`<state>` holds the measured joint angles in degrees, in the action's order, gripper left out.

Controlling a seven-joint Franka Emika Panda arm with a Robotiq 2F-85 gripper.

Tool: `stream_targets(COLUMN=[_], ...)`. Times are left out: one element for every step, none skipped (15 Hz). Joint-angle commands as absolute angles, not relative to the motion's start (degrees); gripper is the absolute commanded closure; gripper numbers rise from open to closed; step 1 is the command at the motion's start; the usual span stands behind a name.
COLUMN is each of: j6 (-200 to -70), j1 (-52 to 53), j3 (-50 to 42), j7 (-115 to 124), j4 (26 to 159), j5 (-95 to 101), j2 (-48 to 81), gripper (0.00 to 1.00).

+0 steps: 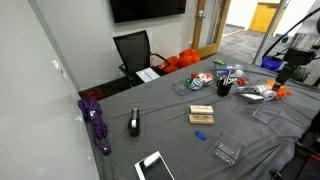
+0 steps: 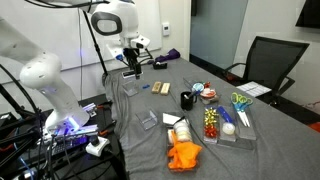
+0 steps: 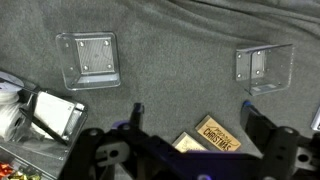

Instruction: Pick up the clear bowl on the right and place it inside the clear bowl on the left

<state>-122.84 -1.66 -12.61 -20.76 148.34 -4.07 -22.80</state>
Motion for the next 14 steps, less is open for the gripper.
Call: stream_targets(j6=[-126.27,-126.87,-127.6,-124.82,-125.37,-125.68,-125.8,-125.85,-125.87,-125.89,-126.79,-128.27,-129.23,-130.25], j1=[-3.09,-3.19,-3.26,-2.74,-2.81,-2.83,-2.83,-2.83,-2.83,-2.83,-2.81,-2.88,-2.99,-3.04], j3=[-12.49,-12.54,-12.52,-11.97,-11.99,-12.0,-12.0,-12.0,-12.0,-12.0,-12.04,-11.91,-11.72,-11.55], j7=[-22.63,-22.79,-22.65,-20.98,-20.97,-20.97,-20.97,-20.97,-20.97,-20.97,-20.62,-20.07,-19.46,-18.74], j4=[150.2,150.43,150.71,149.38,149.6,149.75,149.83,149.86,149.88,149.89,150.09,150.37,150.44,150.51], j5=[-2.6,-2.27,-2.06,-3.1,-2.95,-2.91,-2.91,-2.91,-2.91,-2.9,-3.31,-3.27,-2.94,-2.76], j2=[-21.72,-21.51,-21.57,-21.95,-21.93,-21.93,-21.93,-21.93,-21.93,-21.93,-21.57,-20.87,-20.33,-19.61], gripper=[0.0,0.0,0.0,0.0,0.0,0.0,0.0,0.0,0.0,0.0,0.0,0.0,0.0,0.0])
